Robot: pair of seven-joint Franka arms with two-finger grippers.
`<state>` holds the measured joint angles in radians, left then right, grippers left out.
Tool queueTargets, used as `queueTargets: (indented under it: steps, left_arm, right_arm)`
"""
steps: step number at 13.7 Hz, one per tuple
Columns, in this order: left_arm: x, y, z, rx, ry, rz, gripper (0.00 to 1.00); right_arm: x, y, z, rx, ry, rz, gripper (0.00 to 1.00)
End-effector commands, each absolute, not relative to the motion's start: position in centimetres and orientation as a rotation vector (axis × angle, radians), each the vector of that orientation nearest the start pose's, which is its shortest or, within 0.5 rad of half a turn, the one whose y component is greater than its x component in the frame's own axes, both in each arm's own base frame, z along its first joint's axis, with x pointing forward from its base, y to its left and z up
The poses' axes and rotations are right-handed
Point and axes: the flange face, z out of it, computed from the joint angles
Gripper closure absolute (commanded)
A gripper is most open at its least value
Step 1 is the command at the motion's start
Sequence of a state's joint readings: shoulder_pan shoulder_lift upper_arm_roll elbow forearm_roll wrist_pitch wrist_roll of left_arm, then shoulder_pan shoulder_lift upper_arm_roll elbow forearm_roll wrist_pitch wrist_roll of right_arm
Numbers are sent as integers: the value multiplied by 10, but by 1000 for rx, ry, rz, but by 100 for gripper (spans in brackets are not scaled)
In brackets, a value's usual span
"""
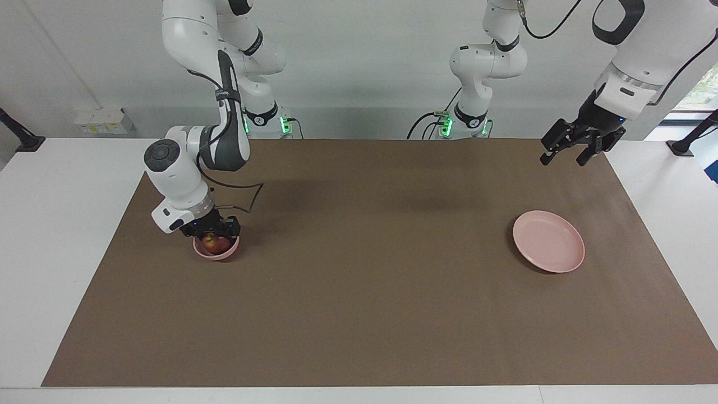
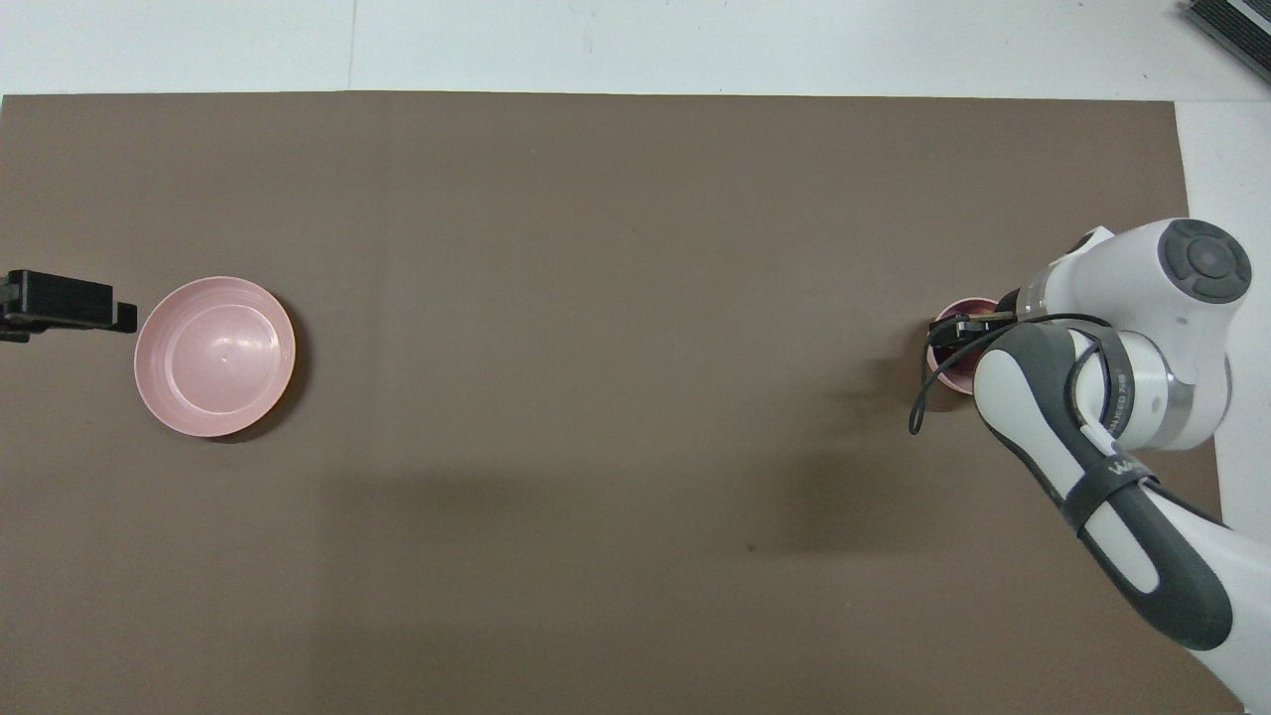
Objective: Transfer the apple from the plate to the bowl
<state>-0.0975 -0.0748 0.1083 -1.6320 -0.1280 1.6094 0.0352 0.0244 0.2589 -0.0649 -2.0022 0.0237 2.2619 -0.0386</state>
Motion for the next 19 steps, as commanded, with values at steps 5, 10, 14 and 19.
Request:
queueTargets:
  steps: [5, 10, 14, 19]
  left_arm:
    - [503, -7, 651, -3178, 110, 68, 0]
    - [501, -23, 654, -3151, 145, 64, 0]
    - [502, -13, 653, -3153, 116, 66, 0]
    - [502, -5, 653, -3155, 92, 66, 0]
  right_arm:
    - [602, -22, 359, -3135, 53, -75, 0]
    - [594, -21, 423, -3132, 44, -59, 0]
    - [573, -16, 487, -3134, 25, -17, 0]
    - [539, -21, 571, -3135, 26, 29, 0]
